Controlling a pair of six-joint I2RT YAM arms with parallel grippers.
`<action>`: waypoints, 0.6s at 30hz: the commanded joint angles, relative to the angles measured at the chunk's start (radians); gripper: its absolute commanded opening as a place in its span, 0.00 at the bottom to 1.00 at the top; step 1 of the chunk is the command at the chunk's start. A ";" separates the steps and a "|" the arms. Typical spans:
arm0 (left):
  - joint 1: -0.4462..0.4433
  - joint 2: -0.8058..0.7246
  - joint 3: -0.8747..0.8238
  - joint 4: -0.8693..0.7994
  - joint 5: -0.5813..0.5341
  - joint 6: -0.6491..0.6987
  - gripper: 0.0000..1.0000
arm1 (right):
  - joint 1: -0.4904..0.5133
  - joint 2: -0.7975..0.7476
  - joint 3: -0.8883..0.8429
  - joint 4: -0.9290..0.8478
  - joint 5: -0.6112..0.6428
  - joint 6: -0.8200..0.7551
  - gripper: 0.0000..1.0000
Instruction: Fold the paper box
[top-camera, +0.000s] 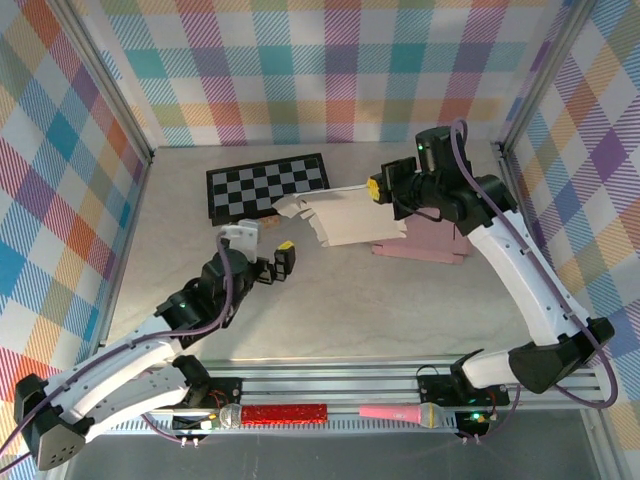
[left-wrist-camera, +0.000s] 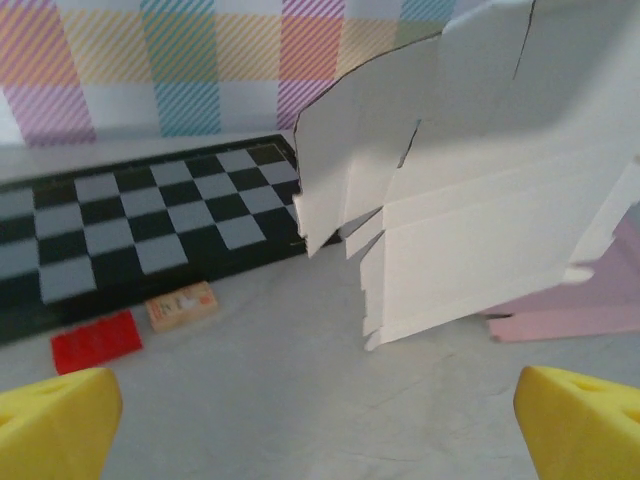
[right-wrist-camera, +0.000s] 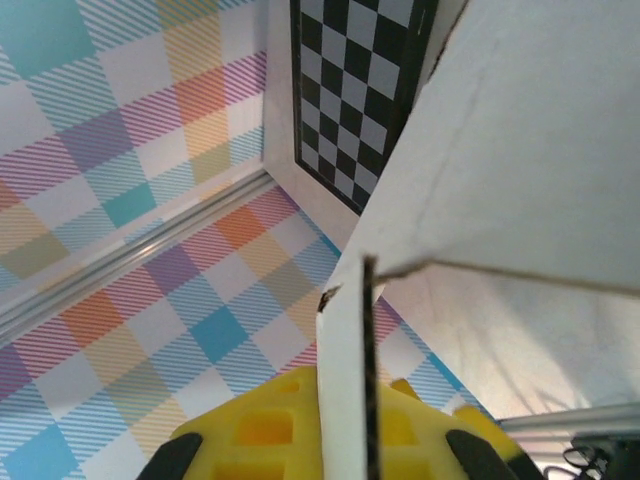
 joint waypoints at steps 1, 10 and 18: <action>0.088 0.040 -0.008 0.155 0.061 0.206 1.00 | -0.022 0.009 0.030 -0.041 -0.122 -0.068 0.00; 0.180 0.173 0.050 0.212 0.213 0.305 0.99 | -0.083 0.018 0.021 -0.060 -0.242 -0.121 0.00; 0.193 0.260 0.119 0.212 0.222 0.337 0.77 | -0.110 0.030 0.018 -0.076 -0.282 -0.137 0.00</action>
